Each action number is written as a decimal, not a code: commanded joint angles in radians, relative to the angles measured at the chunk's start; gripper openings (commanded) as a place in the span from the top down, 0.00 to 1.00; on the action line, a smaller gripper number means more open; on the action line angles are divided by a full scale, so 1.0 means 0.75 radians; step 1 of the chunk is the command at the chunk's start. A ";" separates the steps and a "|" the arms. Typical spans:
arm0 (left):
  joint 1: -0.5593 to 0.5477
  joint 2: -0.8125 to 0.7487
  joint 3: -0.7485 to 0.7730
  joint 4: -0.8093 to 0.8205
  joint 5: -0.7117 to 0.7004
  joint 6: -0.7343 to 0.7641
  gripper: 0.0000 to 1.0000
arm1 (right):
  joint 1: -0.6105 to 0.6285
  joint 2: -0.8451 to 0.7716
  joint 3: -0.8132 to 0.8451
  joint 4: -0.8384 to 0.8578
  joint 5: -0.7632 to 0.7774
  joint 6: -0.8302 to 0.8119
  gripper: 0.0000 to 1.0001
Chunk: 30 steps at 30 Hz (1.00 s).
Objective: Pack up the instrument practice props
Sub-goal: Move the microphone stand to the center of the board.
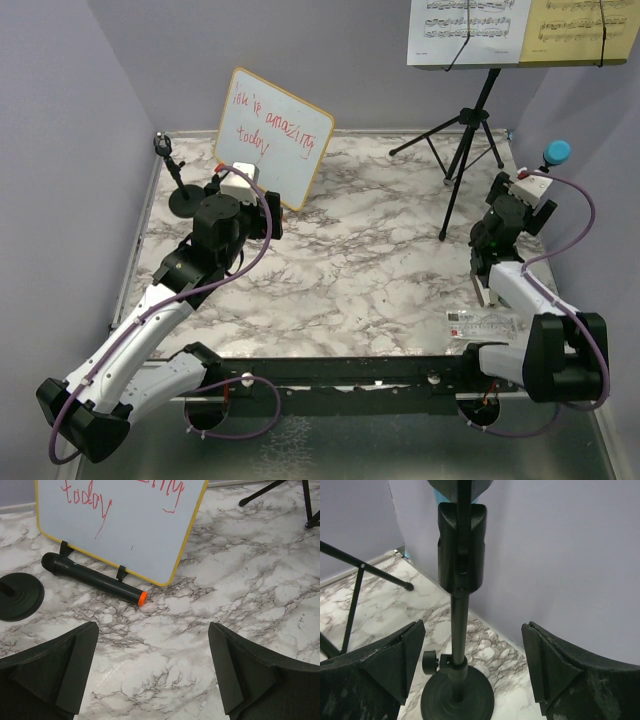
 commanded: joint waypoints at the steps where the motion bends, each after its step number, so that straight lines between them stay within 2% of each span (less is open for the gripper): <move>1: -0.008 -0.009 -0.020 -0.005 -0.031 0.011 0.01 | -0.063 0.095 -0.009 0.276 -0.087 -0.060 0.20; 5: -0.007 0.002 -0.024 -0.004 -0.038 0.013 0.01 | -0.106 0.180 -0.011 0.386 -0.165 -0.108 0.26; 10: -0.008 0.015 -0.026 -0.001 -0.030 0.015 0.01 | -0.141 0.265 0.003 0.428 -0.260 -0.125 0.43; 16: -0.008 0.020 -0.030 0.002 -0.026 0.017 0.01 | -0.148 0.279 0.001 0.457 -0.304 -0.163 0.82; 20: -0.007 0.009 -0.030 0.001 -0.026 0.019 0.01 | -0.147 0.203 -0.017 0.395 -0.318 -0.160 0.99; 26: -0.008 -0.002 -0.030 0.002 -0.023 0.019 0.01 | -0.145 -0.023 -0.069 0.250 -0.455 -0.172 1.00; 30: -0.008 -0.005 -0.030 0.004 -0.017 0.017 0.01 | -0.139 -0.198 -0.043 0.023 -0.632 -0.122 0.99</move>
